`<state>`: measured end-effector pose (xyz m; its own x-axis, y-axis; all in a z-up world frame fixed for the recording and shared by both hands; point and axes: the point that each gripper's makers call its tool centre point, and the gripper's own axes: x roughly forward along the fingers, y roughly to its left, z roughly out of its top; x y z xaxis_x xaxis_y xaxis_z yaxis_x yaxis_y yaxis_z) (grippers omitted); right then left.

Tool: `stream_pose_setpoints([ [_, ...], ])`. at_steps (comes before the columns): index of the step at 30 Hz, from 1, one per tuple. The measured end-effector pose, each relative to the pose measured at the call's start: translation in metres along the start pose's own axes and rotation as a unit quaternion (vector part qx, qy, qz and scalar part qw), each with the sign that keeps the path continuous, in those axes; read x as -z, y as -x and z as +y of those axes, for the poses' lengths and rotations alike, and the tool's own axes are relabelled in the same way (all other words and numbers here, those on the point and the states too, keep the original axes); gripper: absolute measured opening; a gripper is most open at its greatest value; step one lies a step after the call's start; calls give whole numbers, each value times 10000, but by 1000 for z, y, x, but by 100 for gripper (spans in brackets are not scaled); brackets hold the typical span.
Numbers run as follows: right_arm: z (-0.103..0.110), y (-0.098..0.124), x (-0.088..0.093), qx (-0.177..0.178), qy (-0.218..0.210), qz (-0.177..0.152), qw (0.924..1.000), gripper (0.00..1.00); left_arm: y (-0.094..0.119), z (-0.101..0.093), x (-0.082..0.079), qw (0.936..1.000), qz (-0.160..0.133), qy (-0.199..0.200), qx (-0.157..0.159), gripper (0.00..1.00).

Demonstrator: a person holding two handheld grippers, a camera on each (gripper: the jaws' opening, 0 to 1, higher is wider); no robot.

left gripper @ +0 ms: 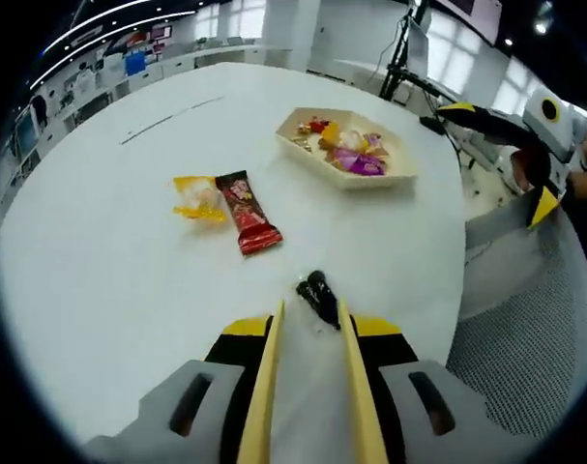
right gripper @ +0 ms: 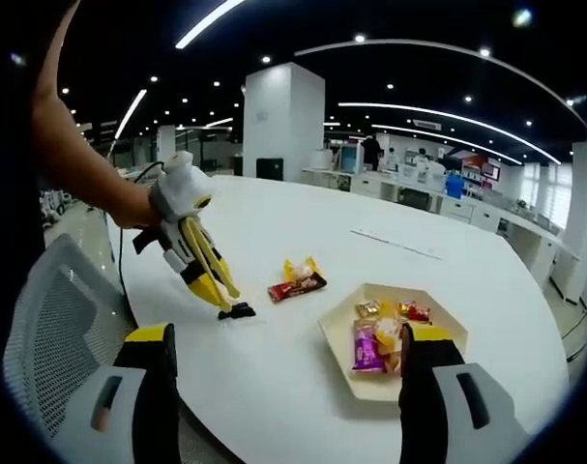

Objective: Place the target food into the container with the food tongs after gripping and lifting it, then release it inside without dropping or visibly crushing the food.

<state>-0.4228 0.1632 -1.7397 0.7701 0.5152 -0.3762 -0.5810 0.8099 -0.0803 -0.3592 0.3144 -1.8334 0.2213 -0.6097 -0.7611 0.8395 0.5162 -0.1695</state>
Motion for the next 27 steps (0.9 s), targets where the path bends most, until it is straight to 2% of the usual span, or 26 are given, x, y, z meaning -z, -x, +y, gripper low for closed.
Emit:
stream_pose_setpoints([
  [2, -1, 0, 0, 10, 6, -4, 10000, 95, -2, -8, -4, 10000, -47, -11, -41, 26],
  [7, 0, 0, 1, -1, 17, 23, 10000, 95, -13, -4, -2, 9975, 136, 157, -671, 26],
  [9, 0, 0, 2, 12, 31, 37, 10000, 94, -15, -2, -1, 9973, 83, 248, -693, 26],
  [10, 0, 0, 2, 6, 27, 40, 10000, 94, -16, -3, -5, 9958, 19, 531, -742, 26],
  [11, 0, 0, 2, 6, 36, 47, 10000, 94, -16, -4, -7, 9955, 15, 568, -755, 27],
  [15, 1, -1, 2, -10, 64, 53, 10000, 94, -21, -6, -11, 9959, 75, 434, -794, 26],
  [16, 1, -1, 2, -14, 59, 58, 10000, 94, -21, -8, -11, 9964, 107, 293, -784, 25],
  [17, 1, -1, 3, -17, 55, 63, 10000, 94, -21, -7, -10, 9965, 201, -108, -806, 24],
  [18, 1, -1, 2, -12, 60, 64, 10000, 94, -21, -7, -9, 9955, 260, -342, -849, 24],
  [19, 1, -1, 2, -1, 59, 51, 10000, 94, -22, -13, -11, 9959, 180, -547, -696, 22],
  [21, -1, -1, 2, 17, 49, 42, 10000, 94, -20, -18, -10, 9936, 235, -916, -615, 21],
  [25, -1, 0, 1, 46, 40, 22, 10000, 94, -19, -23, -4, 9974, 303, -511, -405, 21],
  [27, -1, 0, 1, 44, 39, 24, 10000, 94, -20, -20, -4, 9975, 285, -517, -400, 22],
])
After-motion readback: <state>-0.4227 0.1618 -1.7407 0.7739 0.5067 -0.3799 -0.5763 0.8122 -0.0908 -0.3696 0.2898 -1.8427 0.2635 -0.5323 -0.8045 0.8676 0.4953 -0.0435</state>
